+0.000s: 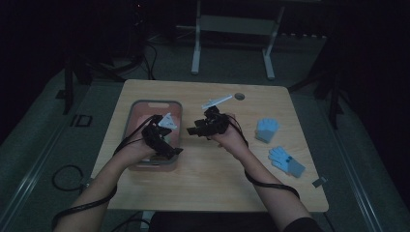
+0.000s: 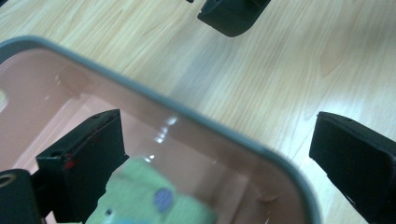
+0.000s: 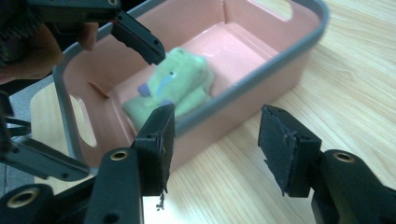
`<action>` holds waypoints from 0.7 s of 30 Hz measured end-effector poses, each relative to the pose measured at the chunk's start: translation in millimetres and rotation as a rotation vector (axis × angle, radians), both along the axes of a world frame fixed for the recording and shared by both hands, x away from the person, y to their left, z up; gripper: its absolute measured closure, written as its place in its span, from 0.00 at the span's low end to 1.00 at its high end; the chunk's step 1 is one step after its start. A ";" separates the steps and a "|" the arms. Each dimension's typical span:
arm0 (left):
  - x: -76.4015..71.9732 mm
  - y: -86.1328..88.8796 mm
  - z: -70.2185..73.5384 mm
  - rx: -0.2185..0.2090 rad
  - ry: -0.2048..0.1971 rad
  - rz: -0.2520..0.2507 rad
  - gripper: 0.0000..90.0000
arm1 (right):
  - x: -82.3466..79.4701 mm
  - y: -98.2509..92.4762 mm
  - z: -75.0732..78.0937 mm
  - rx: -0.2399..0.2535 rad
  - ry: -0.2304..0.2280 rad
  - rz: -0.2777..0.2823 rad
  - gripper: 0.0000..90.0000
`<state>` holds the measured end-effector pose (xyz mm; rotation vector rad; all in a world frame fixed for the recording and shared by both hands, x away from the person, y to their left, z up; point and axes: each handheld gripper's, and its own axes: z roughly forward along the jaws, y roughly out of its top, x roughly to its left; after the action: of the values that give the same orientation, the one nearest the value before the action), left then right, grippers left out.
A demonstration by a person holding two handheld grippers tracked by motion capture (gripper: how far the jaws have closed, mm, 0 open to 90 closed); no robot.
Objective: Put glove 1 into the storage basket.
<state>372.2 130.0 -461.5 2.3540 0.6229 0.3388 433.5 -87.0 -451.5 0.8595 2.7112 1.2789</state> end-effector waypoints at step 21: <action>-15.2 -52.5 0.0 -0.106 -0.059 -0.002 0.03 | -15.3 -77.1 -8.7 0.004 -0.059 -0.081 0.51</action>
<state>357.0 77.6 -461.6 2.2353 0.5959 0.3644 418.2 -164.1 -460.2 0.9069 2.6018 1.2734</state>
